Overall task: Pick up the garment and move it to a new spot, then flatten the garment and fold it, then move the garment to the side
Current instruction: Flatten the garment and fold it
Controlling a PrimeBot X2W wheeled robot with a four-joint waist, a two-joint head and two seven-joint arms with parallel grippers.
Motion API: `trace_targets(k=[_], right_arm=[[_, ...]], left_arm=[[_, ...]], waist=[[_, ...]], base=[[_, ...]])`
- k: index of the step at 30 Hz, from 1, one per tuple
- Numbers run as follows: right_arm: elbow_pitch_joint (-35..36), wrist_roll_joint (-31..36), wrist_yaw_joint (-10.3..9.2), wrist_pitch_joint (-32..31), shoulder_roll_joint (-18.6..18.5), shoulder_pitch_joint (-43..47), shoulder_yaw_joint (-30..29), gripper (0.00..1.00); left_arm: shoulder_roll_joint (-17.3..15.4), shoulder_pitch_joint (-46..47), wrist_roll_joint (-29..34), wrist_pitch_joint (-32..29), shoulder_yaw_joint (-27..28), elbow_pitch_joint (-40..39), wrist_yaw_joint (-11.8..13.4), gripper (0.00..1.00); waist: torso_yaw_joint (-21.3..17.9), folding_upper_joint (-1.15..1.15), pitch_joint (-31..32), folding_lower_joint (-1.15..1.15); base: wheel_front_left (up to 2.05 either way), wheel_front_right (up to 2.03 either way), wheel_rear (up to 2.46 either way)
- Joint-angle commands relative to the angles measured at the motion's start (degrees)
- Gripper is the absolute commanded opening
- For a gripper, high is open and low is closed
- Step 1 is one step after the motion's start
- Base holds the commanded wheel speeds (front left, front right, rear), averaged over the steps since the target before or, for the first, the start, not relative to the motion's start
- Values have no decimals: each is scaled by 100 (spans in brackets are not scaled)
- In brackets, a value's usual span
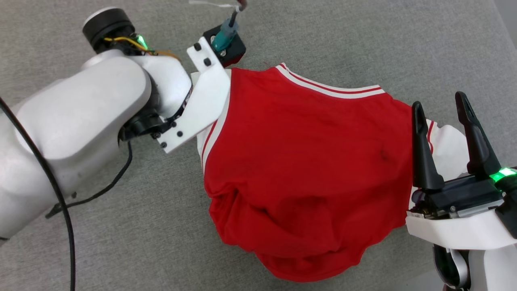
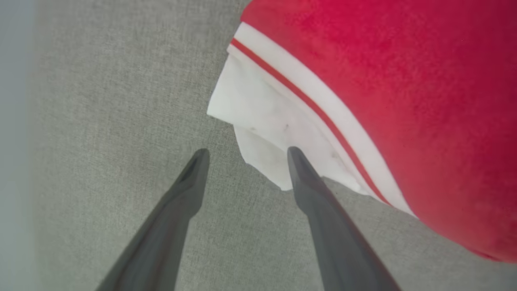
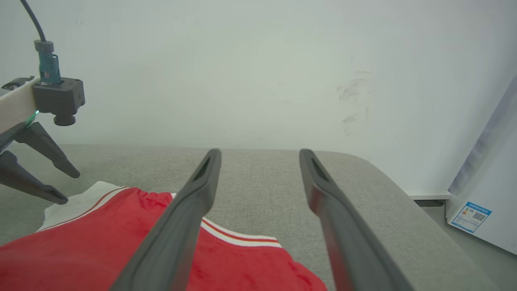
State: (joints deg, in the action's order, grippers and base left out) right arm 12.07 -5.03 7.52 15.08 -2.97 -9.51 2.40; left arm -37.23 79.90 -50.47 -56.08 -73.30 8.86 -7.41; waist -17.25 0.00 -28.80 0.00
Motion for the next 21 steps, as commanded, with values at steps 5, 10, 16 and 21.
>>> trace_targets(k=[5, 10, 16, 21], right_arm=[[-17, -81, -6, 13, 17, -157, 39, 100], [-29, -70, -6, 13, 17, -234, 25, 100], [-79, 41, -6, 13, 17, -166, 21, 100], [-125, 129, -6, 13, 17, -6, -30, 100]], left_arm=[[-122, -624, 321, -719, -39, -237, 1, 100], [-299, -913, 447, -861, -102, -437, -4, 0], [-207, -481, 241, -16, -13, -192, 10, 0], [-150, -354, -79, 764, -5, -110, 9, 0]], waist=[[-135, 0, -170, 0], [-131, 0, -211, 0], [48, 0, 12, 0], [334, 0, 386, 0]], base=[[0, 0, 0], [0, 0, 0], [0, 0, 0], [0, 0, 0]])
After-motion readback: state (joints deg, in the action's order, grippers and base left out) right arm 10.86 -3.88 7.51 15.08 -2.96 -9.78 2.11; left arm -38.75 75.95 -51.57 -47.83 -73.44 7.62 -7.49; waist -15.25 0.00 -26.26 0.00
